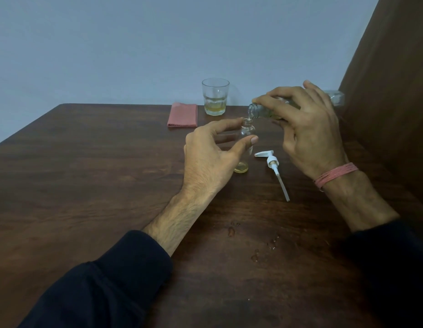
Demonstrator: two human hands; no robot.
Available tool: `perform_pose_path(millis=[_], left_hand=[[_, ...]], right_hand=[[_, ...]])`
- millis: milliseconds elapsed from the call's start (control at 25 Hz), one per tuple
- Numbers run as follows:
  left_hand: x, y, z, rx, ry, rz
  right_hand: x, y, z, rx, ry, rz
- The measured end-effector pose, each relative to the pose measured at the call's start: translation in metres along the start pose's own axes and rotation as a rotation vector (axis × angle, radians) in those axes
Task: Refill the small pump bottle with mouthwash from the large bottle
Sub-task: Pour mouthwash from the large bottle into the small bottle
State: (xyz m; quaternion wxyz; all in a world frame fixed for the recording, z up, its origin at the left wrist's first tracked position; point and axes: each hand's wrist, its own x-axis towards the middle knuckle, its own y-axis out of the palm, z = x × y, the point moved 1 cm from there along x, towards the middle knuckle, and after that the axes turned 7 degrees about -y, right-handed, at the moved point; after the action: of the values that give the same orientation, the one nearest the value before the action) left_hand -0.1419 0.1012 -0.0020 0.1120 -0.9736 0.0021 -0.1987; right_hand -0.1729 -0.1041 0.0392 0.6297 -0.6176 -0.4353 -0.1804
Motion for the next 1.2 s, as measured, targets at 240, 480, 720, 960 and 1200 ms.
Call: perform_pose_path(millis=[240,480,720,960,1200], left_hand=[[-0.0008,-0.0007,-0.0022,0.022,0.005,-0.004],[-0.0006,-0.0013,-0.0019,0.013,-0.005,-0.001],[-0.0014,-0.0024,-0.0016,0.021,-0.003,0.003],[-0.0005,-0.0018,0.0013,0.016,-0.005,0.007],[-0.0004,-0.0011,0.0002,0.024,-0.007,0.016]], right_hand=[[0.0005,-0.0023,0.0007,0.002,-0.007,0.001],[0.001,-0.0026,0.0017,-0.013,-0.01,0.009],[0.0004,-0.0024,0.0015,-0.021,-0.013,0.011],[-0.0002,-0.001,0.0011,-0.033,-0.012,-0.005],[0.0002,-0.0011,0.0014,-0.034,-0.006,-0.006]])
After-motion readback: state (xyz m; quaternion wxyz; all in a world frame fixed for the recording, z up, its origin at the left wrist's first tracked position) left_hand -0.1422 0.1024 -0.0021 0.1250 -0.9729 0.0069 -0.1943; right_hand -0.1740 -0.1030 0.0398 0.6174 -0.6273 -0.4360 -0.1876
